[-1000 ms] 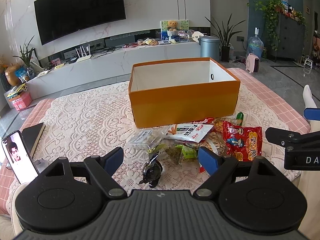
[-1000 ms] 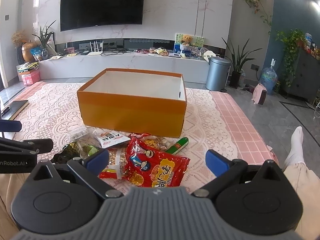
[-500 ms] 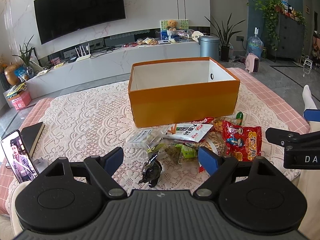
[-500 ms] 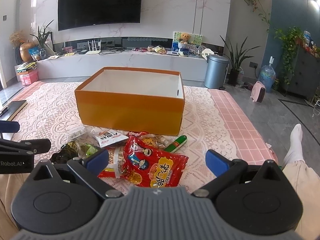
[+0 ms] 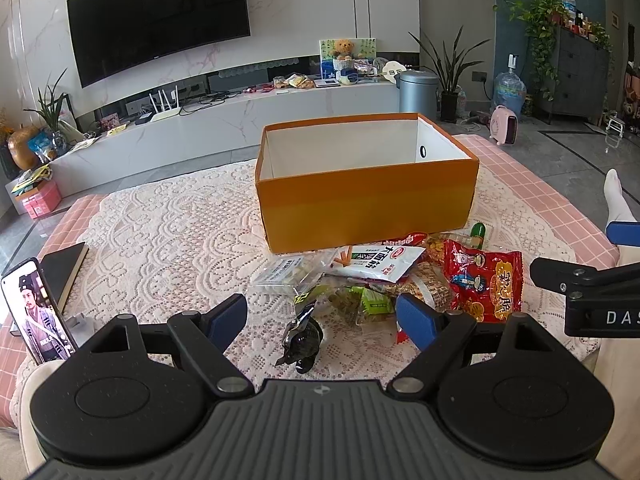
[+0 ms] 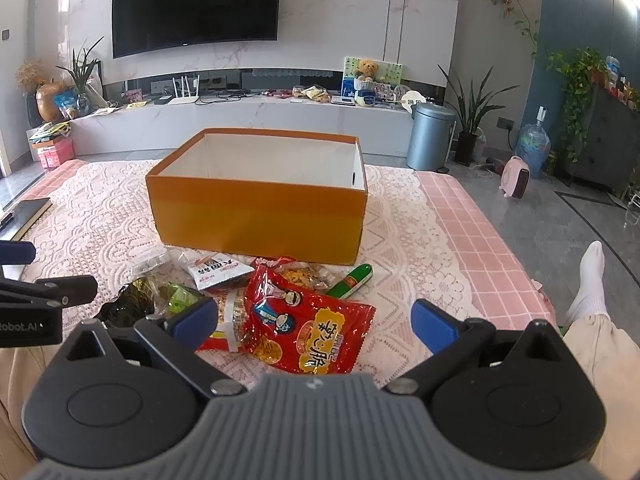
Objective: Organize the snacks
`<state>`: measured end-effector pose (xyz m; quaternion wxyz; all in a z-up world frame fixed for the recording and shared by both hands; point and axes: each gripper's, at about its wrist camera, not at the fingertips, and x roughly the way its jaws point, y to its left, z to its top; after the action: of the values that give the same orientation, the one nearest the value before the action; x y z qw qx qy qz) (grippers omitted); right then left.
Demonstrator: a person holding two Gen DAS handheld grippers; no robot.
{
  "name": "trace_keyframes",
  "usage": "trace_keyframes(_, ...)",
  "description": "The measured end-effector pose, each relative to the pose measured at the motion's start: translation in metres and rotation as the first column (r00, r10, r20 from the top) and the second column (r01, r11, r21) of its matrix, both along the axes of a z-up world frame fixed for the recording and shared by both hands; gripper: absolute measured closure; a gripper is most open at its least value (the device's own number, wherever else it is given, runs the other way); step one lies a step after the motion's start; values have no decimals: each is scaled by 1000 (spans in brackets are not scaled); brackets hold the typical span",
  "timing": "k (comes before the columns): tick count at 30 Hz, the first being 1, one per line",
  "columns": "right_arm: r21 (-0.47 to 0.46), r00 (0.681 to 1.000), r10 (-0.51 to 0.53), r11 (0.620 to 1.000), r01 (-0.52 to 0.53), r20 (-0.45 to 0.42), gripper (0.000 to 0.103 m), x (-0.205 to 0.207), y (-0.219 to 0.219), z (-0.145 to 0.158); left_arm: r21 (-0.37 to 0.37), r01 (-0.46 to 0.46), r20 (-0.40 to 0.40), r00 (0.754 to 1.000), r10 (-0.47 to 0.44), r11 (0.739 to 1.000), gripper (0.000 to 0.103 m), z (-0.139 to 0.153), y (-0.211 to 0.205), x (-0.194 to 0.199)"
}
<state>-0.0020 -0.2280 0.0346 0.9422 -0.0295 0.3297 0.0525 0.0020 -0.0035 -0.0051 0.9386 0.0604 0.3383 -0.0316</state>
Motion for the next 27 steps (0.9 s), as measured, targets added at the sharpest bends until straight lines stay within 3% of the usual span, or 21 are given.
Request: trace_keyframes(27,0,1000,-6,1000,6,-17,3,0,-1,-3,-3,4,-6,1000,-4,1000,4,-5,-3,-3)
